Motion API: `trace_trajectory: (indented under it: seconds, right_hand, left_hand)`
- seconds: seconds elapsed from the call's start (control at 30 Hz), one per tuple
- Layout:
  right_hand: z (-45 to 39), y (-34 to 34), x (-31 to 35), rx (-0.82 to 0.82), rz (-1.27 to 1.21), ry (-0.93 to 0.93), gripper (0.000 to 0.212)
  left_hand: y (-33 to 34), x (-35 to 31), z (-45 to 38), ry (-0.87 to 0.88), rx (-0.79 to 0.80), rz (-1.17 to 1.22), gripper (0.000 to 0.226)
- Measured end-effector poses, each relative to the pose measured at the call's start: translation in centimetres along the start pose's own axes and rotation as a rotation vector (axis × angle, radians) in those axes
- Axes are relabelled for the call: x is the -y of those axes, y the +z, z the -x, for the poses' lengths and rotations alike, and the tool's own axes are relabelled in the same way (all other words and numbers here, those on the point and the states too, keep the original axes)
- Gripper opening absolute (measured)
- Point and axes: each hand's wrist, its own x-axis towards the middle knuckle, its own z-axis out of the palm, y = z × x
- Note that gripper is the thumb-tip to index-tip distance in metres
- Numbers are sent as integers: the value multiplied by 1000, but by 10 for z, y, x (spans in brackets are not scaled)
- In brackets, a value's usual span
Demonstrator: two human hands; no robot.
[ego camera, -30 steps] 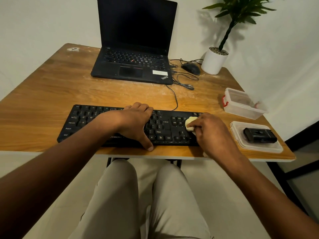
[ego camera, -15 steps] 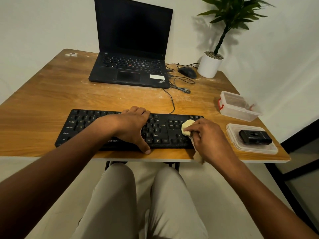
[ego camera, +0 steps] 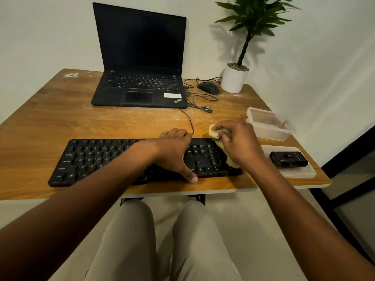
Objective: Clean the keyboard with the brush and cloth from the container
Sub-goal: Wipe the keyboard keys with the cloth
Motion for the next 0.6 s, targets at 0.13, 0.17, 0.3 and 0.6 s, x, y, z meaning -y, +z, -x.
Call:
trace_trajectory:
  seconds: [0.13, 0.17, 0.3, 0.6]
  right_hand:
    - [-10, 25, 0, 115, 105, -105, 25]
    - [-10, 28, 1, 128, 130, -117, 25]
    - [-13, 27, -7, 97, 192, -92, 24]
    - [-19, -8, -56, 51, 197, 202, 20]
  left_hand:
    - [5, -8, -14, -10, 17, -23, 140]
    - [5, -8, -15, -14, 13, -23, 140]
    - [5, -8, -19, -16, 20, -39, 138]
    - [6, -7, -20, -4, 49, -59, 142]
